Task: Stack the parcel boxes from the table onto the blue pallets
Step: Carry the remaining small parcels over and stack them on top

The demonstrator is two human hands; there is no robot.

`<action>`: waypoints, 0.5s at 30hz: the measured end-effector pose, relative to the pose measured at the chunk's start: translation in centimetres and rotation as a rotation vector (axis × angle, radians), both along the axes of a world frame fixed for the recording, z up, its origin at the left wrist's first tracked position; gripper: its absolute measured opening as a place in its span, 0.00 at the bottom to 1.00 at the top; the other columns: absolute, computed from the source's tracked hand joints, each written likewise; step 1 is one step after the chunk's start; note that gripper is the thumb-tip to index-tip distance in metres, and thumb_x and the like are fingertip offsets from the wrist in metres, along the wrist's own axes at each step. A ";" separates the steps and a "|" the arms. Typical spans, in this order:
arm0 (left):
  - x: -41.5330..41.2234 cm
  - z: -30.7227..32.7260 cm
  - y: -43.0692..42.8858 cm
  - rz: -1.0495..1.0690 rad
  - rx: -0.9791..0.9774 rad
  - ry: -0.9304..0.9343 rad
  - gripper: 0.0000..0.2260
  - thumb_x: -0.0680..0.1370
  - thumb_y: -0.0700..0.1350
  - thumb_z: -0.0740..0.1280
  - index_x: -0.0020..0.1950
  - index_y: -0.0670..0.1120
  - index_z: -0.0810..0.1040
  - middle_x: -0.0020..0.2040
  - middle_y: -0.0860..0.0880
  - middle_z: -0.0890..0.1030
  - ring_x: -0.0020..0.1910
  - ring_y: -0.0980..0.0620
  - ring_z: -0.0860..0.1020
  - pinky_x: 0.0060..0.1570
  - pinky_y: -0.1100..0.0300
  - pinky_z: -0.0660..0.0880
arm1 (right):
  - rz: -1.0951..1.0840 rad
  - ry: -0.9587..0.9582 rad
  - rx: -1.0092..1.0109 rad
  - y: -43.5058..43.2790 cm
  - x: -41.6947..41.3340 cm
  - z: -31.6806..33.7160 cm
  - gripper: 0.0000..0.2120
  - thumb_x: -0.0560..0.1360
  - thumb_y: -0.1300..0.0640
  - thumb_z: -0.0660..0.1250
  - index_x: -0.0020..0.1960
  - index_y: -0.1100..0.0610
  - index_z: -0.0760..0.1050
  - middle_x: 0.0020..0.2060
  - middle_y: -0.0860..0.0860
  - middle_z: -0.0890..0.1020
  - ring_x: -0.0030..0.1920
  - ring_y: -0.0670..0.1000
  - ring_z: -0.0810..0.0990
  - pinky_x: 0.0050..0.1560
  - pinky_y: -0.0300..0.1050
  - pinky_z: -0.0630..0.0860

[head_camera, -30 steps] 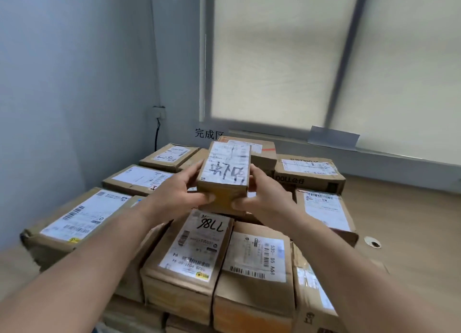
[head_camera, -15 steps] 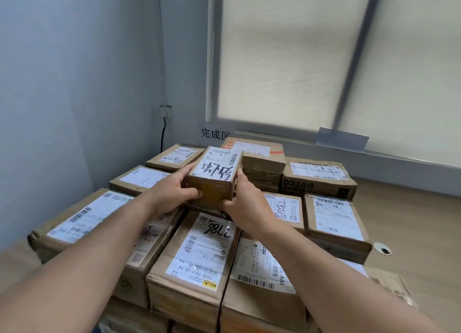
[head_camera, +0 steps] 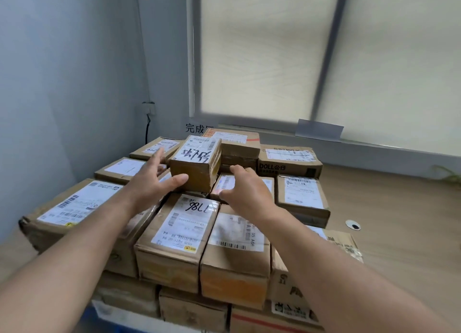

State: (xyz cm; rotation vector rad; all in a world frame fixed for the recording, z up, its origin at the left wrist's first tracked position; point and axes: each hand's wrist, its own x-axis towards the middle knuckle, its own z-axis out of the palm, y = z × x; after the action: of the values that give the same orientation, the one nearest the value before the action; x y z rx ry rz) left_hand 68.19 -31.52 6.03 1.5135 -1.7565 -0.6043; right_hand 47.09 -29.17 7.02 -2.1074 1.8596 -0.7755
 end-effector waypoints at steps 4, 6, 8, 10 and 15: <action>-2.0 0.2 3.4 0.142 -0.273 -0.213 0.38 0.72 0.64 0.67 0.76 0.48 0.58 0.73 0.45 0.65 0.69 0.46 0.67 0.64 0.46 0.67 | -0.044 0.082 -0.071 2.1 -2.1 0.0 0.21 0.77 0.55 0.64 0.69 0.55 0.68 0.62 0.54 0.73 0.61 0.55 0.72 0.56 0.48 0.72; -3.7 0.3 5.3 0.167 -0.386 -0.349 0.35 0.72 0.65 0.62 0.72 0.45 0.65 0.68 0.43 0.71 0.66 0.44 0.70 0.61 0.47 0.68 | -0.061 0.112 -0.108 3.4 -3.6 -0.1 0.18 0.77 0.56 0.63 0.66 0.55 0.70 0.59 0.53 0.74 0.59 0.55 0.73 0.51 0.47 0.71; -5.6 0.2 7.1 0.165 -0.457 -0.466 0.35 0.70 0.67 0.56 0.68 0.44 0.71 0.62 0.42 0.76 0.60 0.42 0.74 0.57 0.47 0.71 | -0.074 0.146 -0.146 4.8 -5.5 -0.2 0.17 0.77 0.56 0.62 0.65 0.55 0.71 0.58 0.53 0.74 0.58 0.55 0.73 0.48 0.46 0.70; -7.9 0.1 8.6 0.146 -0.478 -0.545 0.34 0.70 0.67 0.54 0.65 0.44 0.73 0.58 0.42 0.78 0.56 0.42 0.75 0.54 0.46 0.72 | -0.084 0.175 -0.193 6.5 -7.9 -0.3 0.16 0.77 0.56 0.62 0.64 0.55 0.72 0.57 0.52 0.74 0.57 0.54 0.73 0.45 0.44 0.68; -16.6 -0.5 12.3 0.096 -0.512 -0.577 0.28 0.72 0.62 0.60 0.63 0.44 0.75 0.57 0.43 0.79 0.56 0.42 0.76 0.53 0.47 0.72 | -0.145 0.251 -0.276 11.7 -15.5 -0.5 0.18 0.77 0.53 0.62 0.66 0.55 0.71 0.61 0.53 0.74 0.61 0.54 0.72 0.53 0.49 0.72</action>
State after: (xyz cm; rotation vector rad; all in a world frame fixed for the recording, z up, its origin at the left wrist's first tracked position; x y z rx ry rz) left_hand 51.55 -19.25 5.56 1.4621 -2.0285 0.3590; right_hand 31.56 -17.50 6.48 -2.3496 2.1647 -0.8796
